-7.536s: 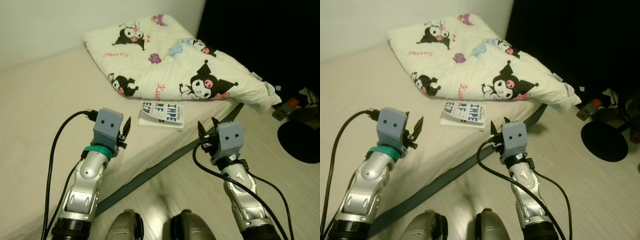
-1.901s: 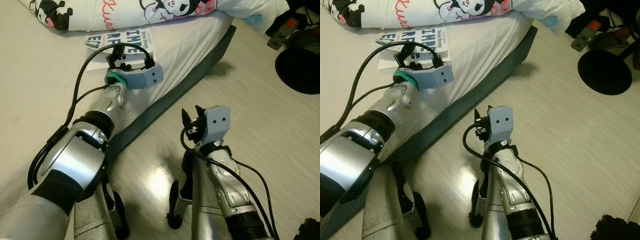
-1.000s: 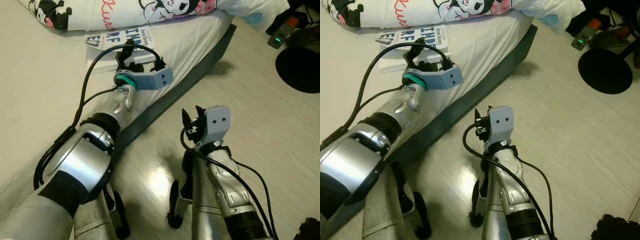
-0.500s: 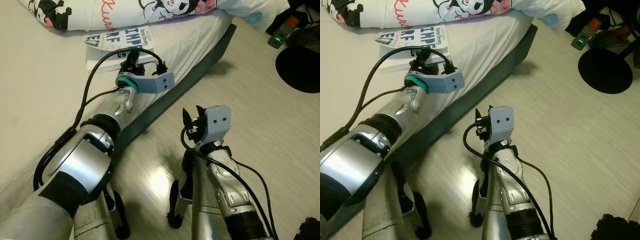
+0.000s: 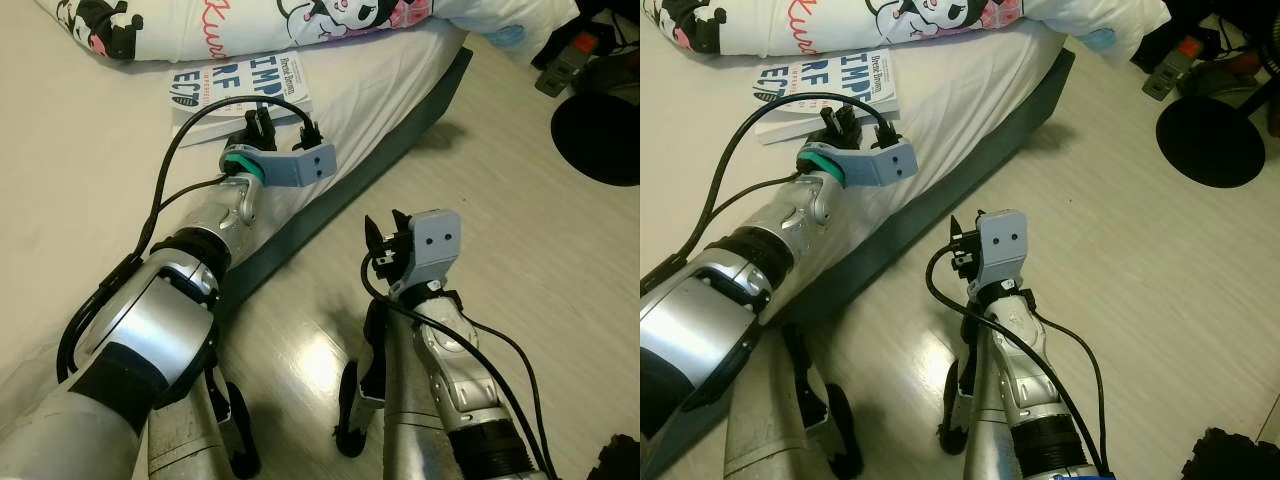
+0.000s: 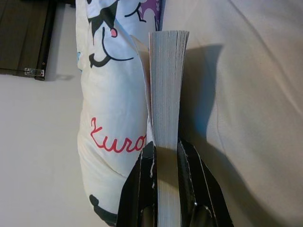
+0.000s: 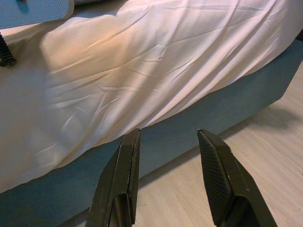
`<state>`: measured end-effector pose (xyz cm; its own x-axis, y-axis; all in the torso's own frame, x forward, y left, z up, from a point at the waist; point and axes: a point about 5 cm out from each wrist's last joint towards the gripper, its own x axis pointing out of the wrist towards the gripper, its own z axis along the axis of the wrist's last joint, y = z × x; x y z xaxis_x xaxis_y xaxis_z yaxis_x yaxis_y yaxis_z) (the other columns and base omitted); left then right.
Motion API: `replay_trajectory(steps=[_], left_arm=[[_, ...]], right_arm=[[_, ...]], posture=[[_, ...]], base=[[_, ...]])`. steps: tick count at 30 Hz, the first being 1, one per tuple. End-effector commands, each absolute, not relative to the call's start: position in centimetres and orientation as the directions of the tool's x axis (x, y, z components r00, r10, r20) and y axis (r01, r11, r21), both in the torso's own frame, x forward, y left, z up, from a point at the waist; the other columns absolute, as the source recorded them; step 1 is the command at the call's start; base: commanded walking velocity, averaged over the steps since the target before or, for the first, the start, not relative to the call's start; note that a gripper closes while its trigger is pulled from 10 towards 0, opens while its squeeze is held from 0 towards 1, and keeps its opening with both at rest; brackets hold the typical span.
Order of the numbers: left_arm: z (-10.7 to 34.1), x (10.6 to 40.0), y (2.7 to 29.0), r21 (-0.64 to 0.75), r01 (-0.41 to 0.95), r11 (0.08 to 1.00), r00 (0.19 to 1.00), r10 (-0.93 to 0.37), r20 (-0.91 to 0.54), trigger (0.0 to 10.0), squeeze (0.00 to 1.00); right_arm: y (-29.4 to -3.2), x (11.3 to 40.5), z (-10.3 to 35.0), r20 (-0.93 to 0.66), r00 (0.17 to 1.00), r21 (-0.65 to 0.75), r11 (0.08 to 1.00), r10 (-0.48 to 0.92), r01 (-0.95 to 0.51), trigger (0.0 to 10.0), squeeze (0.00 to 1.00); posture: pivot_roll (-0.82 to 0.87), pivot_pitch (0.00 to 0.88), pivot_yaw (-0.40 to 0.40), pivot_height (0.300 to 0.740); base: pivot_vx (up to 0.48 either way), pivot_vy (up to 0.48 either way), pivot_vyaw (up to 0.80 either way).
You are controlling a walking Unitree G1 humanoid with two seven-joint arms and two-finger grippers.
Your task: Clean up the room
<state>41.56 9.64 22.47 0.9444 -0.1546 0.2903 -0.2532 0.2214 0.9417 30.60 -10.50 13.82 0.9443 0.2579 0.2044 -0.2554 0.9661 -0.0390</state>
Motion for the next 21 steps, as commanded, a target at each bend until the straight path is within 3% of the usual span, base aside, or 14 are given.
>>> replay_trajectory(steps=[1,5,9,10,15,17,18,20,21], left_arm=[[21.6,41.4,10.1,0.943,-0.249,0.222,0.949,-0.14,0.283,0.0,0.0],[21.7,41.4,10.3,0.938,-0.26,0.231,0.947,-0.132,0.295,0.0,0.0],[23.0,41.5,12.1,0.888,-0.364,0.279,0.915,-0.073,0.398,0.0,0.0],[23.4,41.5,12.8,0.877,-0.396,0.273,0.9,-0.073,0.429,10.0,0.0],[24.3,41.1,16.1,0.848,-0.484,0.217,0.859,-0.067,0.508,10.0,0.0],[24.7,40.6,19.2,0.839,-0.527,0.131,0.841,-0.06,0.538,10.0,0.0],[24.7,40.6,19.2,0.839,-0.527,0.131,0.841,-0.06,0.538,10.0,0.0],[25.3,39.8,23.6,0.834,-0.551,0.002,0.834,-0.022,0.551,10.0,0.0],[25.3,39.8,23.6,0.834,-0.551,0.002,0.834,-0.022,0.551,10.0,0.0]], right_arm=[[-10.8,30.3,12.9,0.177,0.952,-0.034,0.968,0.251,-0.249,10.0,0.0],[-10.9,30.3,12.8,0.176,0.952,-0.035,0.968,0.251,-0.249,10.0,0.0],[-10.9,30.4,13.1,0.185,0.951,-0.036,0.969,0.246,-0.244,10.0,0.0],[-11.0,30.5,13.2,0.187,0.952,-0.036,0.97,0.242,-0.239,10.0,0.0],[-11.6,30.5,13.2,0.19,0.955,-0.039,0.974,0.225,-0.222,10.0,0.0],[-12.1,30.5,13.1,0.189,0.958,-0.041,0.976,0.217,-0.213,10.0,0.0],[-12.1,30.5,13.1,0.189,0.958,-0.041,0.976,0.217,-0.213,10.0,0.0],[-12.2,30.7,13.0,0.186,0.958,-0.043,0.976,0.218,-0.214,10.0,0.0],[-12.2,30.7,13.0,0.186,0.958,-0.043,0.976,0.218,-0.214,10.0,0.0]], posture=[[-0.07,0.339,0.058,0.532],[-0.07,0.336,0.058,0.532],[-0.08,0.331,0.063,0.532],[-0.08,0.326,0.065,0.532],[-0.08,0.319,0.065,0.532],[-0.06,0.314,0.058,0.532],[-0.06,0.314,0.058,0.532],[-0.04,0.308,0.05,0.532],[-0.04,0.308,0.05,0.532]], base=[[0.0,0.0,0.0],[0.0,0.0,0.0],[0.0,0.0,0.0],[0.0,0.0,0.0],[0.0,0.0,0.0],[0.0,0.0,0.0],[0.0,0.0,0.0],[0.0,0.0,0.0],[0.0,0.0,0.0]])
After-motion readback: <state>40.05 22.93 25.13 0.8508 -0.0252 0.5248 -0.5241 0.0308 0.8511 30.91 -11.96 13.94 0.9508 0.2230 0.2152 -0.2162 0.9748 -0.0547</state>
